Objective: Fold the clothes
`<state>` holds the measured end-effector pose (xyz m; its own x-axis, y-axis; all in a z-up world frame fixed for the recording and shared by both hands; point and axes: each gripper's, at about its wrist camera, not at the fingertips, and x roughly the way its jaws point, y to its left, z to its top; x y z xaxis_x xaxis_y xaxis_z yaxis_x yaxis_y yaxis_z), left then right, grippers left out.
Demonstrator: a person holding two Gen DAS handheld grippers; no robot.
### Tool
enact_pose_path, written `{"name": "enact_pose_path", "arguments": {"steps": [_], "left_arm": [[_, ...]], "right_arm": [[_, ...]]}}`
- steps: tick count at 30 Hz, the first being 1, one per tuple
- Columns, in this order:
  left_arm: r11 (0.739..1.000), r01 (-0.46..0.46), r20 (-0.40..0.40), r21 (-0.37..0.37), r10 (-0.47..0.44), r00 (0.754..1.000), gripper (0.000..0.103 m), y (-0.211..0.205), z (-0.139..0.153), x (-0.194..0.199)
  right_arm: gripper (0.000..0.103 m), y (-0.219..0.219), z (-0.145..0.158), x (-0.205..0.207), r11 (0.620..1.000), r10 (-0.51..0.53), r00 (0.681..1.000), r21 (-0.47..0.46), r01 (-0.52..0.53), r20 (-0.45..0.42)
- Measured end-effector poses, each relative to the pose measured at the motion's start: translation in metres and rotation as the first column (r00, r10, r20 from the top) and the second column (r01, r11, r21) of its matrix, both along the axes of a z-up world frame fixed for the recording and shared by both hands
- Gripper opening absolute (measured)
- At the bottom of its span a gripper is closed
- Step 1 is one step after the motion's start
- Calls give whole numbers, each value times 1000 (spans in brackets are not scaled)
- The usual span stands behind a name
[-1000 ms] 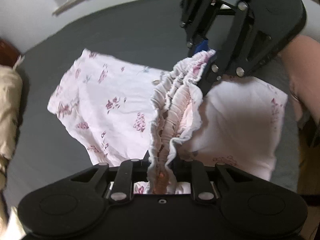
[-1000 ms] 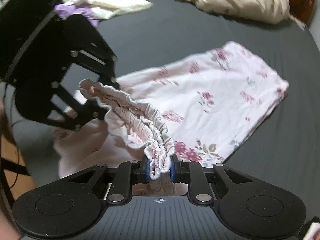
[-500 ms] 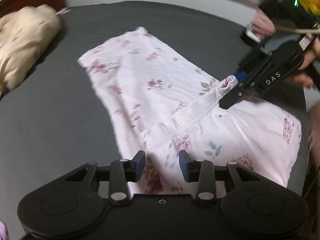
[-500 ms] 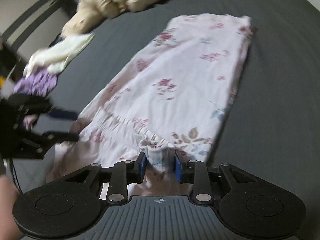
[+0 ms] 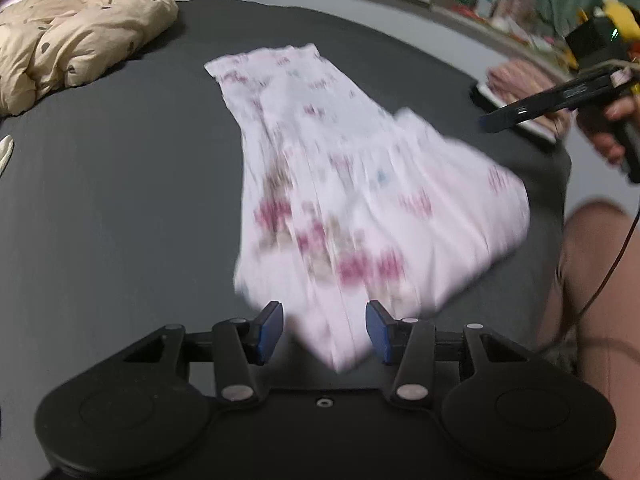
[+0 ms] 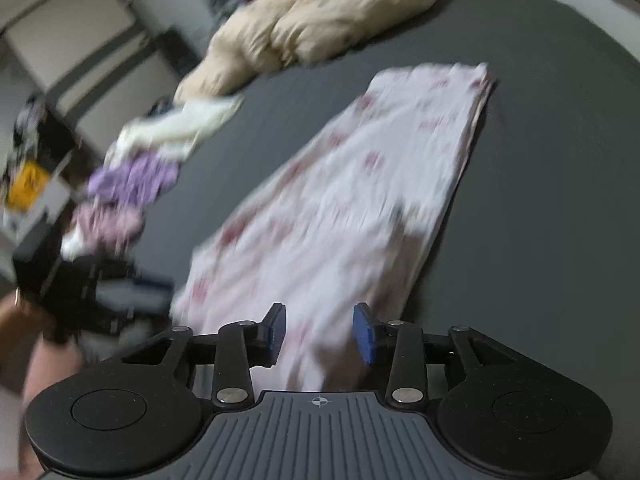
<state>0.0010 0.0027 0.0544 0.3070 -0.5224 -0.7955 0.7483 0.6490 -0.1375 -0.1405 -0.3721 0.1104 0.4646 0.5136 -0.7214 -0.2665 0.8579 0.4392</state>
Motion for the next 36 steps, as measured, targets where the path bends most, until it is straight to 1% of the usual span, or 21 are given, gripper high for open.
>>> {"name": "enact_pose_path", "arguments": {"steps": [3, 5, 6, 7, 8, 9, 11, 13, 14, 16, 17, 19, 20, 22, 24, 25, 26, 28, 30, 33, 36], "left_arm": [[999, 47, 19, 8, -47, 999, 45, 3, -10, -17], [998, 59, 36, 25, -60, 998, 44, -1, -14, -22], [998, 61, 47, 33, -62, 997, 42, -4, -16, -24], [998, 58, 57, 30, -60, 997, 40, -5, -16, -24], [998, 56, 67, 27, -58, 996, 37, -7, -17, -24], [998, 48, 77, 33, -50, 996, 35, -9, -17, -24], [998, 51, 139, 44, -57, 989, 33, -14, -14, -27], [996, 60, 157, 66, -70, 985, 29, -19, -15, -28], [995, 62, 153, 77, -74, 985, 25, -21, -16, -28], [991, 60, 162, 117, -79, 984, 20, -26, -21, -31], [989, 62, 167, 133, -84, 982, 14, -28, -24, -32], [989, 54, 180, 140, -79, 981, 13, -31, -26, -34], [989, 49, 186, 139, -74, 980, 9, -31, -26, -35], [990, 33, 197, 137, -60, 979, 8, -32, -26, -37], [989, 30, 212, 141, -60, 975, 6, -33, -26, -38], [988, 29, 226, 153, -63, 972, 5, -33, -25, -38], [985, 28, 244, 170, -69, 967, 5, -34, -24, -39], [978, 32, 279, 204, -90, 956, 5, -35, -21, -42], [970, 44, 306, 237, -118, 945, 4, -34, -16, -43], [962, 76, 313, 261, -158, 936, 4, -29, -5, -43], [953, 111, 281, 283, -192, 940, 4, -28, -6, -41]], "right_arm": [[38, 26, -11, -35, 987, 85, 996, -138, -82, 15], [38, 43, -20, -53, 962, 118, 992, -253, -106, 33], [38, 49, -23, -58, 951, 121, 992, -289, -107, 32], [38, 54, -27, -61, 947, 117, 993, -304, -102, 30], [38, 59, -30, -63, 943, 113, 993, -317, -98, 29], [38, 61, -33, -65, 945, 112, 993, -312, -98, 27], [38, 65, -39, -66, 946, 113, 993, -307, -103, 16], [38, 72, -42, -65, 936, 130, 991, -331, -118, 14], [38, 74, -43, -65, 931, 139, 990, -344, -125, 15], [38, 73, -43, -67, 927, 156, 987, -350, -131, 42], [38, 74, -41, -68, 927, 157, 986, -354, -128, 56], [38, 77, -39, -65, 925, 161, 984, -360, -121, 83], [38, 78, -39, -64, 925, 158, 983, -362, -115, 91], [37, 81, -39, -60, 927, 149, 984, -360, -103, 102], [11, 81, -42, -55, 936, 131, 988, -339, -98, 77], [11, 80, -44, -52, 941, 122, 991, -325, -96, 61], [6, 79, -45, -51, 943, 119, 992, -318, -96, 51], [4, 77, -44, -49, 941, 121, 991, -323, -98, 49], [4, 77, -39, -50, 927, 141, 989, -358, -114, 49], [3, 77, -36, -51, 890, 186, 982, -431, -152, 36], [4, 77, -42, -51, 886, 200, 980, -427, -178, 6]]}}
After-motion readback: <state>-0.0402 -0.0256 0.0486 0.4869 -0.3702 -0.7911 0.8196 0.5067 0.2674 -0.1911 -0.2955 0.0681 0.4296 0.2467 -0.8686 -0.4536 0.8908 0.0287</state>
